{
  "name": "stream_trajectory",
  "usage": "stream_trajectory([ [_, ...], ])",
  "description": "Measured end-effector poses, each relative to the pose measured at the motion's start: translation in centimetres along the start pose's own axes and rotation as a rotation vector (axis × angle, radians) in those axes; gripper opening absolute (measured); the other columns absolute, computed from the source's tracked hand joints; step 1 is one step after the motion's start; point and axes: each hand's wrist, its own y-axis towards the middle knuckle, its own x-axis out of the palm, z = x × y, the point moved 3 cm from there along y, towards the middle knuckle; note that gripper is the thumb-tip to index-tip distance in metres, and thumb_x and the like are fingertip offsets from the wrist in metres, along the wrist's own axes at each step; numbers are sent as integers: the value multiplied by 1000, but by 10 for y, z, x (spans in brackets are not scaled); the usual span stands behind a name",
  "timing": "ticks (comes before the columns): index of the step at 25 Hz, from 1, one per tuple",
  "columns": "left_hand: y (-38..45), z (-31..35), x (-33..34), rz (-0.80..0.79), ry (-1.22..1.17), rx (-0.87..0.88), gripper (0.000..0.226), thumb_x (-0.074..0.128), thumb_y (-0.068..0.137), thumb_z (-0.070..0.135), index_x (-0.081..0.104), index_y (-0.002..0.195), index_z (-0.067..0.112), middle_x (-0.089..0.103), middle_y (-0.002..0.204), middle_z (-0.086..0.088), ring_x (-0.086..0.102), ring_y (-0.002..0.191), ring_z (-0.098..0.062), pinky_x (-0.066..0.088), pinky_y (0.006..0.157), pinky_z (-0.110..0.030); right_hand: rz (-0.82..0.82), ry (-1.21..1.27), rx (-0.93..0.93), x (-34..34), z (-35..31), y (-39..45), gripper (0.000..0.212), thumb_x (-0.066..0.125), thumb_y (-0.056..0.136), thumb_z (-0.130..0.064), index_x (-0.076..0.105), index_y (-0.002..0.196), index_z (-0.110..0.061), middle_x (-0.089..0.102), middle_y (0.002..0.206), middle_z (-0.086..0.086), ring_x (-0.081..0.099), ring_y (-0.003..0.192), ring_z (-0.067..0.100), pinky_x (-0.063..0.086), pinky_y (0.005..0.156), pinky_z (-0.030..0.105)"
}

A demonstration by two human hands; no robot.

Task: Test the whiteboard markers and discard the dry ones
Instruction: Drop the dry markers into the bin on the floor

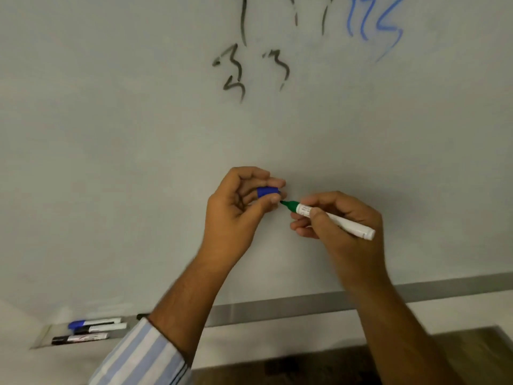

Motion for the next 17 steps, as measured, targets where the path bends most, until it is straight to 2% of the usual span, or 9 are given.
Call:
stream_trajectory([
  [3, -7, -9, 18, -87, -100, -137, 20, 66, 96, 8, 60, 115, 9, 80, 108, -9, 77, 102, -26, 66, 77, -37, 39, -9, 7, -15, 8, -17, 24, 63, 98, 8, 79, 96, -10, 82, 88, 7, 81, 73, 26, 66, 64, 28],
  [6, -14, -25, 40, -99, -144, -229, 21, 63, 94, 19, 61, 111, 8, 79, 99, -8, 77, 96, -23, 66, 74, -35, 86, -28, 21, -31, 19, -31, 24, 65, 98, 5, 79, 96, -14, 83, 87, 2, 82, 73, 24, 66, 64, 28],
  [10, -21, -50, 69, -59, -204, -335, 25, 62, 92, 27, 63, 107, 7, 77, 92, -12, 71, 74, -21, 65, 71, -34, 171, -5, 48, -61, 33, -38, 20, 68, 98, 3, 79, 96, -15, 83, 87, 3, 82, 73, 24, 66, 64, 28],
  [14, -35, -74, 111, -137, -212, -456, 28, 62, 94, 31, 69, 98, 5, 76, 93, -17, 67, 80, -34, 66, 69, -40, 148, -23, 115, -93, 52, -42, 18, 72, 96, 1, 77, 94, -15, 83, 87, 2, 82, 75, 22, 66, 65, 26],
  [17, -51, -98, 154, -177, -193, -587, 36, 51, 104, 34, 72, 101, 5, 71, 86, -15, 61, 71, -26, 54, 56, -31, 168, -65, 144, -124, 70, -51, 16, 72, 93, 7, 73, 95, -9, 83, 89, 0, 82, 78, 21, 66, 67, 26],
])
